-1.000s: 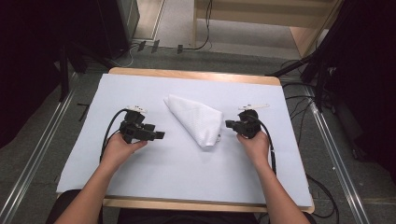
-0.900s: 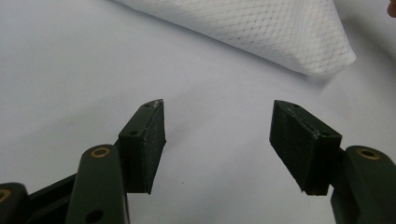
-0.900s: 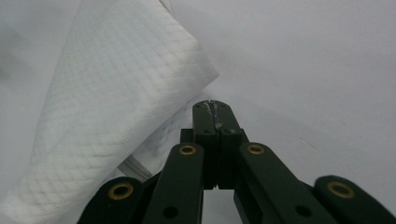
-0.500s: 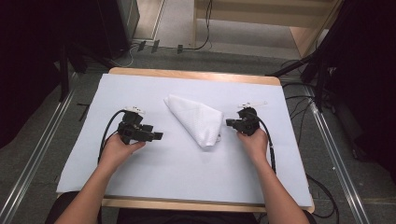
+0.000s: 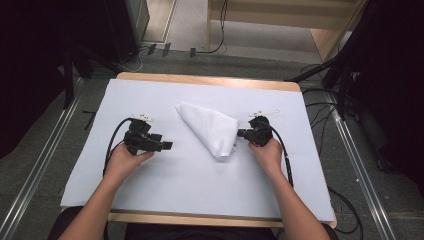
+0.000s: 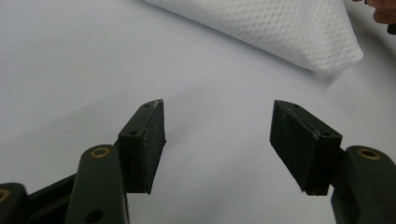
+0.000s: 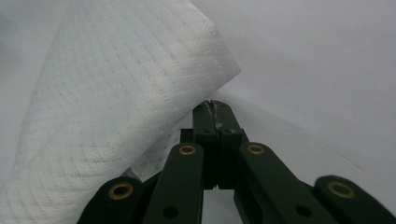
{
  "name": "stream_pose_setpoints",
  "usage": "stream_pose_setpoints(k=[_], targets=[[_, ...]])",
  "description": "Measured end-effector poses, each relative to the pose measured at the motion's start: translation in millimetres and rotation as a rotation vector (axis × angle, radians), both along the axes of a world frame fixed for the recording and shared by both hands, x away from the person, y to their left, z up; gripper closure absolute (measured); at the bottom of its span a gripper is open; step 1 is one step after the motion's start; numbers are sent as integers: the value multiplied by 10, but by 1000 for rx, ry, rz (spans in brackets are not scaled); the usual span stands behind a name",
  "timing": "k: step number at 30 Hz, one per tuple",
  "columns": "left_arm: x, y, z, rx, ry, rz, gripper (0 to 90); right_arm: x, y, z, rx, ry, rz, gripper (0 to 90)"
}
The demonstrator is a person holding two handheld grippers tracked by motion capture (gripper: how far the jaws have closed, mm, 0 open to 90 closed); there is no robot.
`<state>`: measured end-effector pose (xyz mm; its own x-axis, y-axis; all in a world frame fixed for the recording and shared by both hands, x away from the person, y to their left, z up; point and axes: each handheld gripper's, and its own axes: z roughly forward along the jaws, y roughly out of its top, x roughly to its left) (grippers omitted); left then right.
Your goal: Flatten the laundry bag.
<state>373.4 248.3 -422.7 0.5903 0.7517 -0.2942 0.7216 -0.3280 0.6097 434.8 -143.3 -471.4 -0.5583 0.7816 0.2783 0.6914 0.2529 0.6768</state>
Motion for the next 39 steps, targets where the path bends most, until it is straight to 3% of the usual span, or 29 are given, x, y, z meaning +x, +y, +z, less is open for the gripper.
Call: stream_pose_setpoints(k=[17,39], targets=[[25,107,15,-9,11,29,372,-82,113,162,26,-44,43,900],[65,270,15,-10,16,66,374,-293,390,333,71,-75,162,900]])
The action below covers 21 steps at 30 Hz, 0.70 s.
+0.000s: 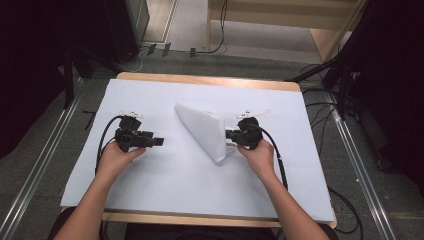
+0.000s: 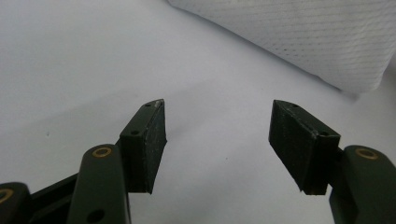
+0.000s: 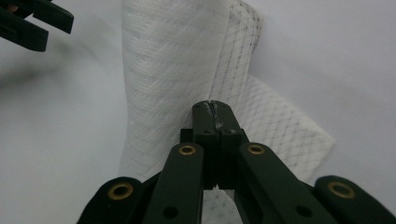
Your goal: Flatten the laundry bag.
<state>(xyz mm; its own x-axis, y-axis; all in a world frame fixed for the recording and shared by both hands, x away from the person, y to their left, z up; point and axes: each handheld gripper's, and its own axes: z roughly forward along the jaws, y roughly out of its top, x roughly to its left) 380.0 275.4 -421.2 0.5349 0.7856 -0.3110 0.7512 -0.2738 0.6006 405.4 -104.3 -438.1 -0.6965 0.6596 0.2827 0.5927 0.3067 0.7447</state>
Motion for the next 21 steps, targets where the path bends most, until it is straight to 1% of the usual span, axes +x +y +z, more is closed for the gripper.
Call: stream_pose_setpoints(k=[1,3,8,12,13,16,21], targets=[[4,18,1,-1,-1,2,374,-22,37,8,0,-1,15,900],[5,26,2,-4,-1,5,374,-35,58,11,1,0,21,900],[12,65,4,-12,-3,10,376,-98,184,12,-5,-4,65,900],[14,88,10,-10,-4,9,376,-126,240,7,-7,2,82,900],[16,107,12,-12,-6,16,377,-139,274,1,-10,-1,97,900],[18,132,15,-16,-6,22,377,-156,312,-3,-19,-2,109,900],[14,167,34,-22,-14,31,378,-174,301,33,-11,-8,107,893]])
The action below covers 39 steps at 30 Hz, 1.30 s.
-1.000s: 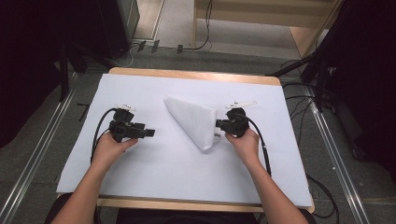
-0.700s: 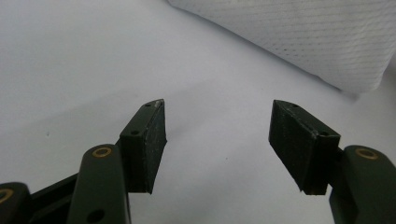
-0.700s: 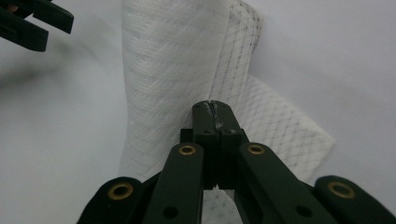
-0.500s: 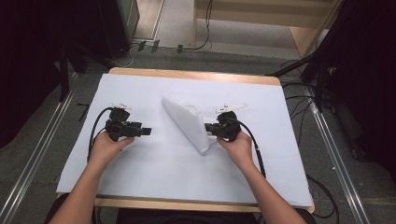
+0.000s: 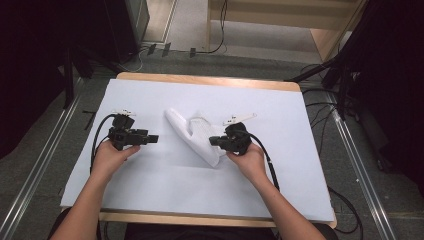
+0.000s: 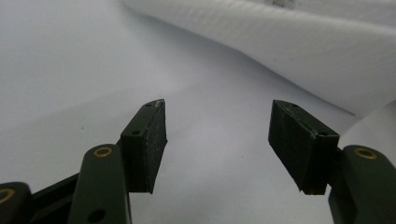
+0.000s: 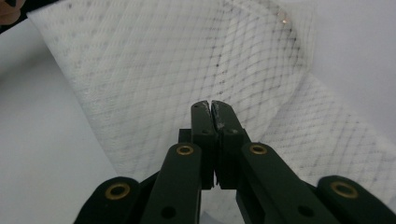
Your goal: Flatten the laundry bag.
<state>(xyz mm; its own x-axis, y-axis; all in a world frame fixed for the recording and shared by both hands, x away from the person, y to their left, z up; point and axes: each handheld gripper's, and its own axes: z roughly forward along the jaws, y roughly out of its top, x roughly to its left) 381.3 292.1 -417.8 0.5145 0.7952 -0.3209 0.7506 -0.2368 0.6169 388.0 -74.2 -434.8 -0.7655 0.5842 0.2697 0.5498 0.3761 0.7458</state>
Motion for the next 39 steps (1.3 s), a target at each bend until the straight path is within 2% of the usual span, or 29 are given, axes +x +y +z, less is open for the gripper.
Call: stream_pose_setpoints(k=[3,8,14,19,22,25,26,29,30,39], targets=[[-2,3,4,-1,-1,2,379,-13,-26,33,12,0,-2,891],[-5,-13,21,-4,-7,1,380,-42,-156,124,20,-27,-23,875],[24,-66,12,0,-5,-15,380,-6,-289,93,8,-14,-59,856],[84,-132,-22,-2,6,-31,382,13,-316,54,-8,-7,-69,832],[146,-233,-60,6,7,-58,383,30,-327,15,-26,-1,-76,820],[183,-283,-88,14,10,-64,384,35,-341,-6,-33,8,-83,819],[236,-313,-118,22,16,-68,384,35,-357,-19,-38,6,-90,814],[286,-318,-144,33,15,-59,389,28,-367,-25,-38,13,-94,814],[337,-308,-163,55,14,-50,391,22,-381,-31,-40,10,-96,813],[536,-322,-306,80,44,-31,413,3,-402,-57,-39,16,-106,800]])
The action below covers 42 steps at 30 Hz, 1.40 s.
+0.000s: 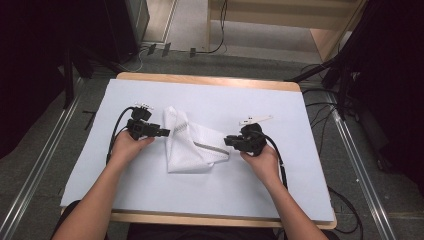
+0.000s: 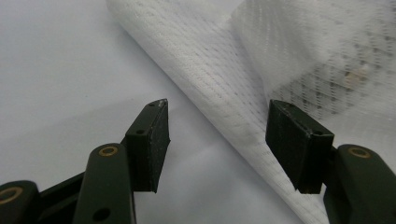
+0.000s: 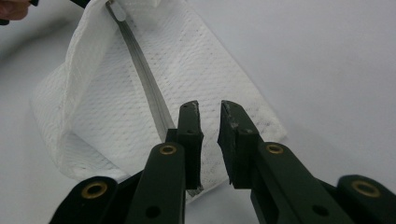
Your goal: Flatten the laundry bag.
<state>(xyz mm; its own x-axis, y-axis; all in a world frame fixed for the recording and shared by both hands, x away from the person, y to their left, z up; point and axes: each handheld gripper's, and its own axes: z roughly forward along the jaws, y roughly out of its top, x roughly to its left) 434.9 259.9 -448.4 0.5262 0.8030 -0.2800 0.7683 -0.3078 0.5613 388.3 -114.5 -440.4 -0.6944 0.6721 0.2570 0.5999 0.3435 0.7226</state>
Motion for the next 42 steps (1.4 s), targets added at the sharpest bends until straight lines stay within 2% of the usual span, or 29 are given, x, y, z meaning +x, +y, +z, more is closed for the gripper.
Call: stream_pose_setpoints(k=[5,7,8,13,14,15,18,19,20,21,23,25,28,32,34,35,36,39,42], targets=[[5,-46,-14,13,-30,-4,499,-12,41,6,4,-3,8,789],[11,-53,-21,-4,-10,-10,577,-12,64,7,11,0,11,786],[9,-66,-18,2,-11,-7,591,-16,80,10,10,3,11,785],[25,-96,-30,-2,13,2,827,-24,155,25,11,-2,31,775],[42,-106,-46,-35,30,7,863,-27,202,41,5,0,40,768],[48,-113,-48,-38,31,5,887,-27,227,51,4,-2,46,763],[61,-138,-37,-33,18,10,899,-25,280,76,11,1,58,756],[83,-165,-9,-31,-2,14,900,-13,350,107,24,9,69,751],[83,-165,-9,-31,-2,14,900,-13,350,107,24,9,69,751],[104,-194,-3,-41,-9,20,900,0,432,138,26,9,83,741],[108,-205,-8,-40,-7,21,900,7,476,150,28,7,89,738],[107,-212,-22,-26,-3,9,899,22,602,183,28,4,113,726],[111,-194,-20,-36,-2,15,898,41,673,209,33,2,121,715],[111,-183,-21,-30,-2,12,898,78,838,289,39,-5,137,661],[111,-181,-16,-28,-3,7,898,75,898,311,44,-9,145,604],[111,-181,-16,-28,-3,7,897,75,898,311,44,-9,145,604],[111,-181,-16,-30,-2,10,897,79,956,311,54,-10,150,532],[109,-184,-12,-33,-3,9,897,91,1038,280,45,-9,144,471],[107,-187,-11,-37,-4,12,898,122,1095,232,42,0,143,460]])
